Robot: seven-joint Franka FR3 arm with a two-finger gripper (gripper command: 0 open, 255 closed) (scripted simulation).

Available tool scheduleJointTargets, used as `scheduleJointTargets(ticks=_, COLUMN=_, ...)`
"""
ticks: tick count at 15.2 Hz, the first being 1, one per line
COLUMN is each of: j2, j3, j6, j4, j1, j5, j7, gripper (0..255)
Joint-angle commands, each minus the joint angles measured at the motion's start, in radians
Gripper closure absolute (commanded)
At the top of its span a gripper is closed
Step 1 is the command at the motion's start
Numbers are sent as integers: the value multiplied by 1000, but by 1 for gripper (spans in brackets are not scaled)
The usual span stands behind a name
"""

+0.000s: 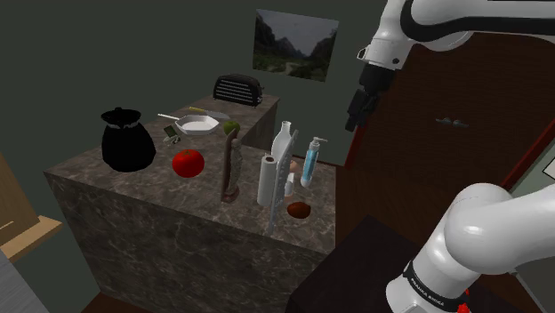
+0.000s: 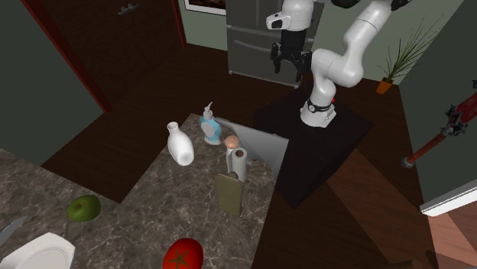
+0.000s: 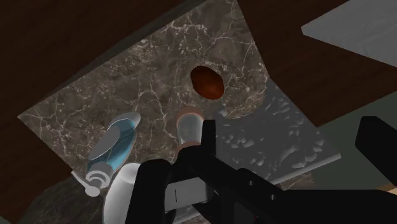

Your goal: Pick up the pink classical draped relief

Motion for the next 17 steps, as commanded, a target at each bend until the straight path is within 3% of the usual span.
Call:
scheduleJointTargets(ticks=1, j2=0, j3=0, j6=0, j4=0, j1=0, j5=0, j7=0, gripper=0)
scheduleJointTargets(ticks=9, j2=266, j3=30, j6=228, j4=69, j1=47, j5=33, j7=-14, gripper=0)
scheduleJointTargets(ticks=17, j2=551, j3=59, j6=392, j4=222, j1=83, j5=55, j7=-29, gripper=0)
